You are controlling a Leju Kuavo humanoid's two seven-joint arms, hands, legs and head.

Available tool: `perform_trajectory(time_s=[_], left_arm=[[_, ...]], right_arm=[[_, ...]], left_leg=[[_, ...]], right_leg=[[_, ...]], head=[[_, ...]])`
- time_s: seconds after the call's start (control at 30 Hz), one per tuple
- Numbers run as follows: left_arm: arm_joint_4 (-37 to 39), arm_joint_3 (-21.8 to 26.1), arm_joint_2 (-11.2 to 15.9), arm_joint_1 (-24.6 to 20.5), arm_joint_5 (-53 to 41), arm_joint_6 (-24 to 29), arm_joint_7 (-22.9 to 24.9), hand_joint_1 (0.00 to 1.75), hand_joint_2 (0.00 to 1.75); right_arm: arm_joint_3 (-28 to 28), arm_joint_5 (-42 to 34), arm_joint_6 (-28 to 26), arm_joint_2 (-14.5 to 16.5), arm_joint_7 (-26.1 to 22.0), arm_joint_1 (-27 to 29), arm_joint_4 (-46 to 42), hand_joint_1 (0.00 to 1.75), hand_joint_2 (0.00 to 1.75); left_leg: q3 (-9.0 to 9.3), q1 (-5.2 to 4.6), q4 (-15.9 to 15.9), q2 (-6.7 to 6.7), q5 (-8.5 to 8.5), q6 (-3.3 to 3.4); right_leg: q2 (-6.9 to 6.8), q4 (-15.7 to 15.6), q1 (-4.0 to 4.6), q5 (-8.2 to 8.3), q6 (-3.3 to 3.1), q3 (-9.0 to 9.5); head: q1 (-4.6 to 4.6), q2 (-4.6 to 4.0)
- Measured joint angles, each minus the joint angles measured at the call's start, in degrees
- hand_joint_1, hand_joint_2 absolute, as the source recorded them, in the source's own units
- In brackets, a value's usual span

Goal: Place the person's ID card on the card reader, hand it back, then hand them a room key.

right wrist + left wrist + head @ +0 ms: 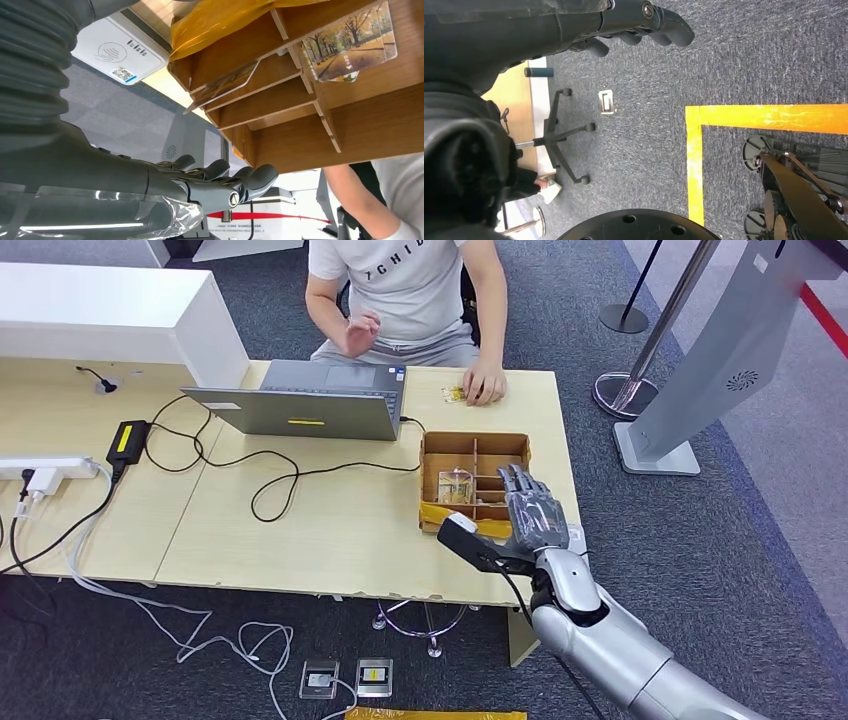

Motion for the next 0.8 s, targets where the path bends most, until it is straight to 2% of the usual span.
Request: perform_trajectory(time_s=[0.47, 0.8], left_arm=[[0.00, 0.00, -0.27, 0.01, 0.64, 0.58, 0.00, 0.00, 0.00], [0.00, 0.00, -0.28, 0.01, 0.07, 0.54, -0.01, 0.00, 0.00]], right_arm=[[-0.37, 6.19, -1.63, 4.13, -0.47, -1.08, 6.61, 0.00, 1.75], [-1.13, 9.06, -1.52, 5.60, 0.05, -1.60, 8.62, 0.00, 1.75]], left_leg=[[0.01, 0.00, 0.00, 0.01, 0.00, 0.00], [0.02, 0.00, 0.00, 0.01, 0.00, 0.00]], right_leg=[[0.01, 0.00, 0.00, 0.00, 0.00, 0.00], [0.01, 0.00, 0.00, 0.00, 0.00, 0.00]], head=[[0.01, 0.00], [0.01, 0.00]])
